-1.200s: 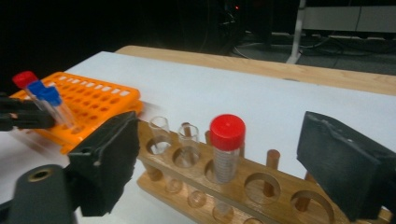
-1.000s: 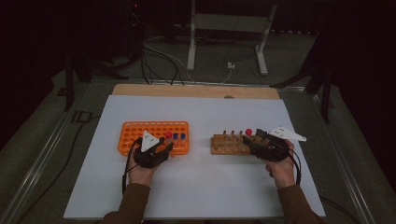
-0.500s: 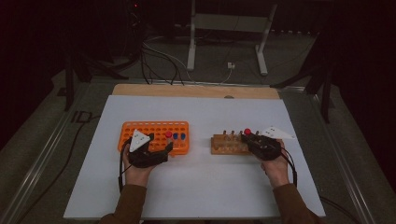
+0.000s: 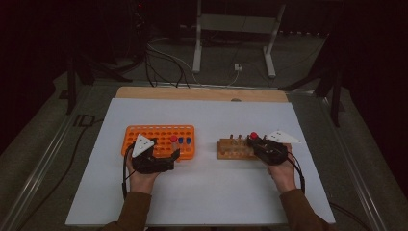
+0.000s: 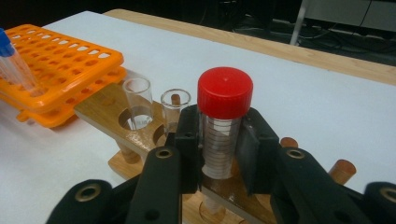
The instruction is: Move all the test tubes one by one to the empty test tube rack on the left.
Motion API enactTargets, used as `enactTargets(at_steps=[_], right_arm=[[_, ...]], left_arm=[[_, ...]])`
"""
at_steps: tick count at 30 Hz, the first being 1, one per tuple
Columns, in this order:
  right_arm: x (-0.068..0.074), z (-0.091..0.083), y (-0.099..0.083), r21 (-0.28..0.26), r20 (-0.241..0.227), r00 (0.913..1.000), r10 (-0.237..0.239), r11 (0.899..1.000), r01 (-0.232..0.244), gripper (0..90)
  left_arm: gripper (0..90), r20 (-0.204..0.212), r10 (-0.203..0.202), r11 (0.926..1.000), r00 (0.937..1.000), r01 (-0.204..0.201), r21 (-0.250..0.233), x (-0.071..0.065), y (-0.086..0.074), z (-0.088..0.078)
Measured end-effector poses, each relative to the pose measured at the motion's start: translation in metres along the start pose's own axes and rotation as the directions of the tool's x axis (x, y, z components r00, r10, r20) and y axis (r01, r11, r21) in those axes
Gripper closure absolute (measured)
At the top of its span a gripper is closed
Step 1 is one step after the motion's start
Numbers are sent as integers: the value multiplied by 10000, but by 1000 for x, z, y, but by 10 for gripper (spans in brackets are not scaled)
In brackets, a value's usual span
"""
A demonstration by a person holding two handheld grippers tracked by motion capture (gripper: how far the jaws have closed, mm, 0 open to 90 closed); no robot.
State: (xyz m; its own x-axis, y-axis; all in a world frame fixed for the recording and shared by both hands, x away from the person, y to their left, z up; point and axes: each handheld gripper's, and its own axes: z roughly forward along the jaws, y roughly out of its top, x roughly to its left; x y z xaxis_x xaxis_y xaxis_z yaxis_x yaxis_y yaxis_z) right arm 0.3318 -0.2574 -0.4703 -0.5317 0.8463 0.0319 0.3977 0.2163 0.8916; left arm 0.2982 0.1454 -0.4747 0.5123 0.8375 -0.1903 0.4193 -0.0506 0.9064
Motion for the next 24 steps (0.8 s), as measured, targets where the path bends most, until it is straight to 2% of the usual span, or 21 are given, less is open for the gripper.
enactTargets(at_steps=[12, 18, 24], right_arm=[[-4, -4, 4, -42, -31, 9997, -238, 9997, 237, 748], [-6, -15, 9, -452, -162, 9999, -21, 9990, 13, 748], [-6, -30, 20, -998, -170, 9997, 170, 9948, -186, 748]], left_arm=[[6, 11, -19, 10000, 10000, 19, 73, -2, -1, 3], [6, -37, 77, 9999, 10000, -77, 66, -6, 1, 3], [6, -99, 226, 9996, 9997, -228, -190, -9, 9, -2]])
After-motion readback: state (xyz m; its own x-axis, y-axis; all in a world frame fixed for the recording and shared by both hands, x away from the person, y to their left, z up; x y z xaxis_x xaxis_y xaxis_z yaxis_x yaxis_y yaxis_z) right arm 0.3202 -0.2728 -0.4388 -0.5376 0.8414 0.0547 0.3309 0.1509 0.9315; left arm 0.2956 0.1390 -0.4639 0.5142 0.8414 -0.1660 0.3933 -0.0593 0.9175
